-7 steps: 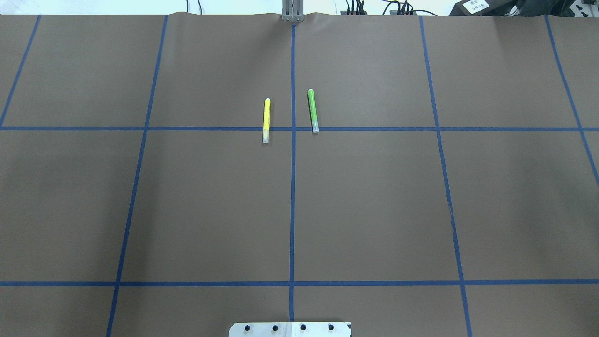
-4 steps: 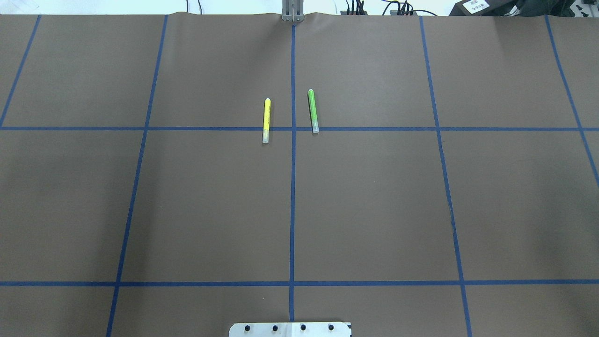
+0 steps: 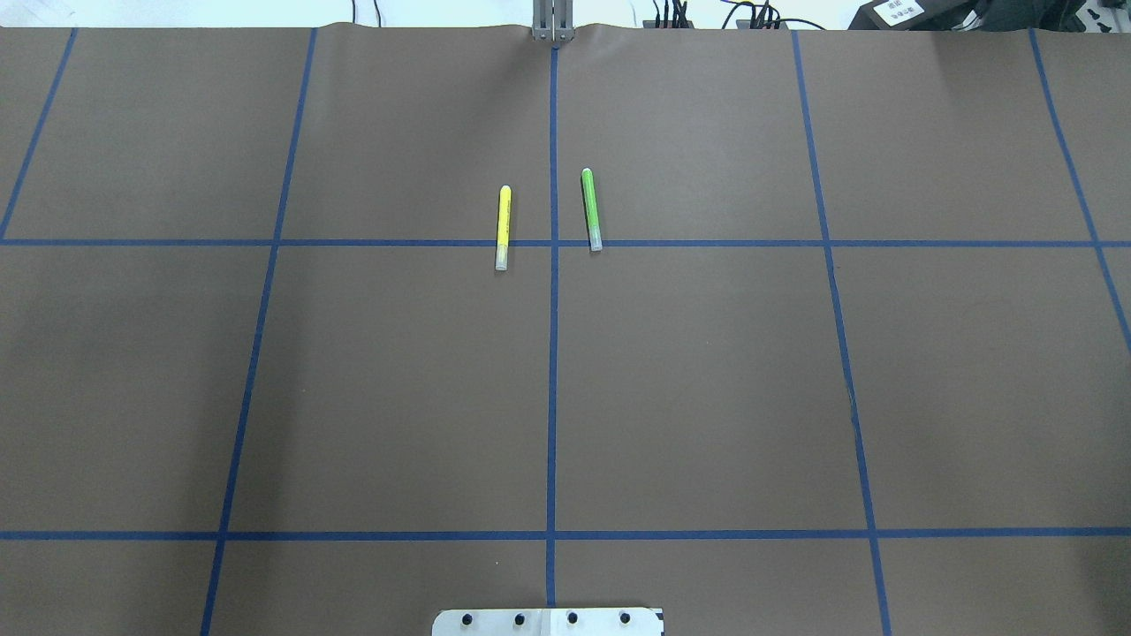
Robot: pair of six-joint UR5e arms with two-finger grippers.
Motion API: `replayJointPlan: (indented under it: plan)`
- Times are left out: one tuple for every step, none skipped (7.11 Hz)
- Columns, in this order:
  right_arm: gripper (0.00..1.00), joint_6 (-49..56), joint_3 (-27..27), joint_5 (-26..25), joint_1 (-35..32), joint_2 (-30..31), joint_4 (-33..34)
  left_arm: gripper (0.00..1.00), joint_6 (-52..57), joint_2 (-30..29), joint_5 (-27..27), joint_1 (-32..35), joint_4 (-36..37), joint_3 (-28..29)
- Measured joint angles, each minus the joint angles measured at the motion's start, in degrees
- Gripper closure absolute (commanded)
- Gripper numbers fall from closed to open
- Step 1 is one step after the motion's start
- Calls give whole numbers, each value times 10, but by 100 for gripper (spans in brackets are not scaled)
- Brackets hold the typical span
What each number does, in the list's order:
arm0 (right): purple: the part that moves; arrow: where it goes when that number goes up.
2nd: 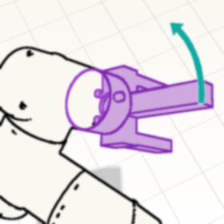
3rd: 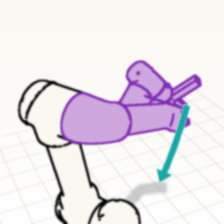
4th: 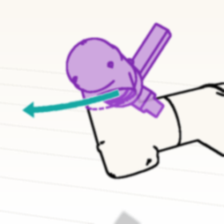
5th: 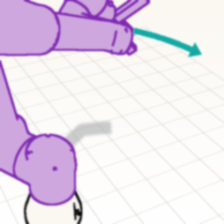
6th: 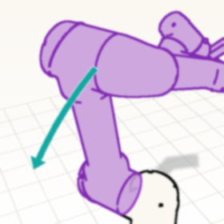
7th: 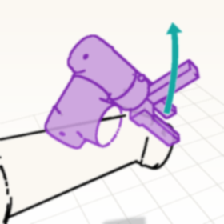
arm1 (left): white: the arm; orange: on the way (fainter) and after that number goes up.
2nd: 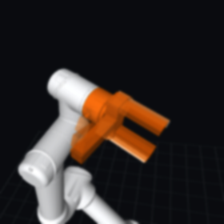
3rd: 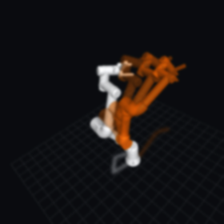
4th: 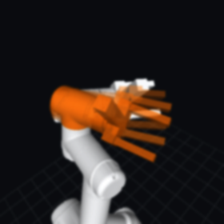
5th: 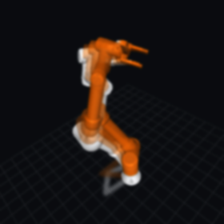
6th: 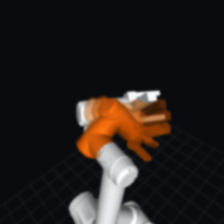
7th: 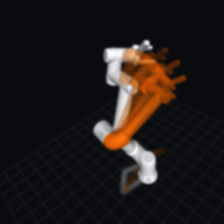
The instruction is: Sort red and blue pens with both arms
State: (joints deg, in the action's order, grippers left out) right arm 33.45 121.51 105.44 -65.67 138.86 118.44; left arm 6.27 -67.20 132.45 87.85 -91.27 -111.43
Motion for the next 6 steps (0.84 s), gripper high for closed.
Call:
replayJointPlan:
  plan:
    - [100,0,-15,11,0,2,-10,0,0,5,0,0,-9,-1]
    - [100,0,-26,24,0,2,-14,0,0,8,0,0,-12,-1]
    - [100,0,-34,40,1,2,-17,0,0,10,1,0,-14,-1]
    - [100,0,-41,57,1,1,-18,0,0,11,1,0,-14,-1]
    - [100,0,-46,69,1,0,-18,0,0,11,1,0,-14,-1]
    - [100,1,-53,74,1,-2,-19,0,0,12,1,0,-15,-1]
